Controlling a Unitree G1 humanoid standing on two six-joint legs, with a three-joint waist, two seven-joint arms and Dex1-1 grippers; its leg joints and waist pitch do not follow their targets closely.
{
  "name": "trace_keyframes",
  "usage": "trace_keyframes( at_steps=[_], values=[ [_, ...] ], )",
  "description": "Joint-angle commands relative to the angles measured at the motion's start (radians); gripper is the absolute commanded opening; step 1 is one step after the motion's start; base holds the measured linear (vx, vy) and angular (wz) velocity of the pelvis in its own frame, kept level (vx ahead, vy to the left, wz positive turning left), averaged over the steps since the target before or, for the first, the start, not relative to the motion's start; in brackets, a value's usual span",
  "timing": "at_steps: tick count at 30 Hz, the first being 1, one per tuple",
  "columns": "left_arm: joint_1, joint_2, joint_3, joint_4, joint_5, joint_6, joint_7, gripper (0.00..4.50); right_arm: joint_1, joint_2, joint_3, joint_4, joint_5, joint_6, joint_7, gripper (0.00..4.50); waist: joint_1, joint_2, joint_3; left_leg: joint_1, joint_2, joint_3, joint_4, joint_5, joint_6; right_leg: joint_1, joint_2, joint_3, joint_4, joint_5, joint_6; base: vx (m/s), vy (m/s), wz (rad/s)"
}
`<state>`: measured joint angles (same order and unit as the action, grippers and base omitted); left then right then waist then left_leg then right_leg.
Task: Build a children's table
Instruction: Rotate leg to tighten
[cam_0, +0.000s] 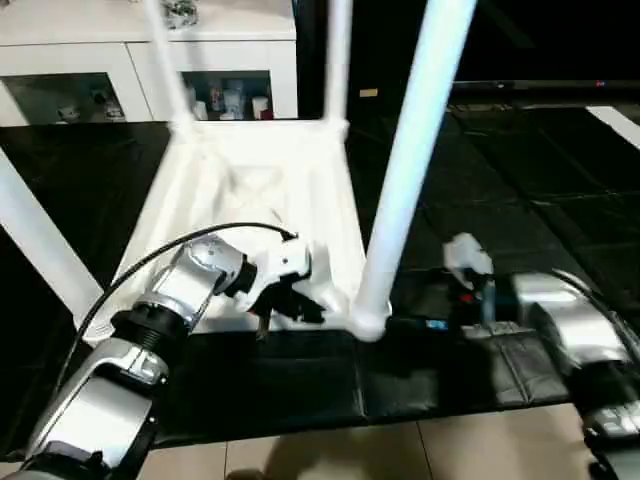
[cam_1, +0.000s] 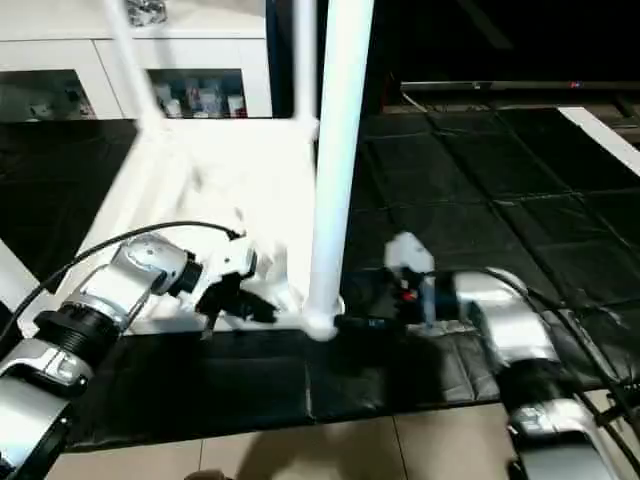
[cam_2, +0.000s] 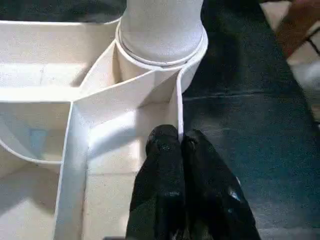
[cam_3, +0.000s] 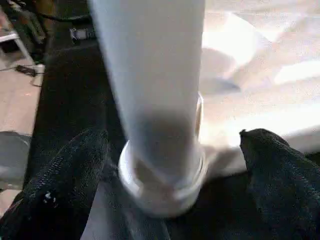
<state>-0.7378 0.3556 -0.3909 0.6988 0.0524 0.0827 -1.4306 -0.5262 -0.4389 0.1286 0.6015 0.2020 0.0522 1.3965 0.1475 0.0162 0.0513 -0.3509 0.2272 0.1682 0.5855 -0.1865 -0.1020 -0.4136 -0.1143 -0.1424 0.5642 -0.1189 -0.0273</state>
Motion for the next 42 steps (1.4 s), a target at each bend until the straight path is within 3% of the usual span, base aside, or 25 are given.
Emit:
trace_keyframes(
  at_steps=[1,8,21,28,32,33,35,37,39,41,42],
  values=[
    [0.002,-0.017,-0.039,-0.037,-0.009,-0.031,-0.069,0.0,-0.017,0.006,0.01,0.018,-0.001,-0.019,0.024,4.31,-0.008,-0.005,-0.078,0.007,0.01,0.014,-0.066,-0.221,0.068,0.06,-0.038,0.051,-0.05,-0.322,-0.199,0.0,0.0,0.0],
    [0.013,-0.022,-0.048,-0.057,-0.007,-0.035,-0.081,0.0,-0.025,0.025,0.035,0.038,0.007,0.006,0.08,3.69,-0.01,-0.014,-0.074,0.001,0.006,0.013,-0.065,-0.229,0.063,0.059,-0.034,0.062,-0.046,-0.372,-0.18,0.0,0.0,0.0],
    [0.027,-0.013,-0.056,-0.073,-0.003,-0.037,-0.085,0.0,-0.044,0.028,0.043,0.067,0.029,0.052,0.149,2.59,-0.012,-0.02,-0.075,-0.002,0.005,0.014,-0.064,-0.209,0.068,0.059,-0.033,0.063,-0.044,-0.376,-0.174,0.0,0.0,0.0],
    [0.029,-0.008,-0.055,-0.064,0.013,-0.027,-0.059,0.0,-0.04,0.037,0.034,0.063,0.033,0.073,0.149,2.21,-0.013,-0.014,-0.074,0.001,0.005,0.014,-0.065,-0.227,0.059,0.058,-0.033,0.062,-0.05,-0.401,-0.165,0.0,0.0,0.0],
    [0.027,-0.032,-0.021,-0.04,0.021,0.033,0.051,0.0,-0.018,0.073,-0.001,0.042,0.041,0.09,0.025,2.18,-0.016,-0.012,-0.07,0.002,0.002,0.013,-0.067,-0.249,0.045,0.057,-0.032,0.059,-0.055,-0.437,-0.152,0.0,0.0,0.0],
    [0.023,-0.061,0.021,-0.035,0.003,0.086,0.132,0.0,-0.003,0.093,-0.015,0.024,0.039,0.101,-0.047,2.16,-0.018,-0.006,-0.068,0.005,0.001,0.013,-0.067,-0.264,0.037,0.054,-0.033,0.058,-0.061,-0.48,-0.137,0.0,0.0,0.0],
    [0.017,-0.124,0.105,-0.042,-0.048,0.197,0.267,0.0,0.025,0.131,-0.034,-0.011,0.028,0.124,-0.169,2.12,-0.021,-0.014,-0.069,0.009,-0.004,0.013,-0.064,-0.255,0.031,0.055,-0.034,0.057,-0.07,-0.518,-0.116,0.0,0.0,0.0],
    [0.017,-0.166,0.148,-0.058,-0.078,0.256,0.339,0.0,0.038,0.164,-0.042,-0.023,0.005,0.136,-0.271,2.08,-0.028,-0.01,-0.069,0.001,-0.005,0.008,-0.067,-0.256,0.028,0.057,-0.031,0.051,-0.069,-0.52,-0.105,0.0,0.0,0.0],
    [0.018,-0.179,0.159,-0.063,-0.083,0.269,0.363,0.0,0.04,0.178,-0.044,-0.023,-0.006,0.14,-0.312,2.07,-0.046,-0.014,-0.068,-0.007,-0.01,0.004,-0.067,-0.263,0.025,0.063,-0.031,0.045,-0.073,-0.545,-0.085,0.0,0.0,0.0],
    [0.014,-0.224,0.183,-0.064,-0.095,0.293,0.432,0.0,0.03,0.228,-0.058,-0.014,-0.027,0.17,-0.443,2.05,-0.06,-0.02,-0.071,-0.014,-0.015,0.004,-0.065,-0.25,0.034,0.064,-0.031,0.044,-0.076,-0.541,-0.076,0.0,0.0,0.0],
    [0.001,-0.258,0.194,-0.037,-0.086,0.286,0.505,0.0,0.005,0.269,-0.074,0.015,-0.038,0.196,-0.551,2.03,-0.067,-0.018,-0.071,-0.016,-0.017,0.003,-0.063,-0.233,0.037,0.065,-0.03,0.044,-0.075,-0.531,-0.075,0.0,0.0,0.0]
  ],
)
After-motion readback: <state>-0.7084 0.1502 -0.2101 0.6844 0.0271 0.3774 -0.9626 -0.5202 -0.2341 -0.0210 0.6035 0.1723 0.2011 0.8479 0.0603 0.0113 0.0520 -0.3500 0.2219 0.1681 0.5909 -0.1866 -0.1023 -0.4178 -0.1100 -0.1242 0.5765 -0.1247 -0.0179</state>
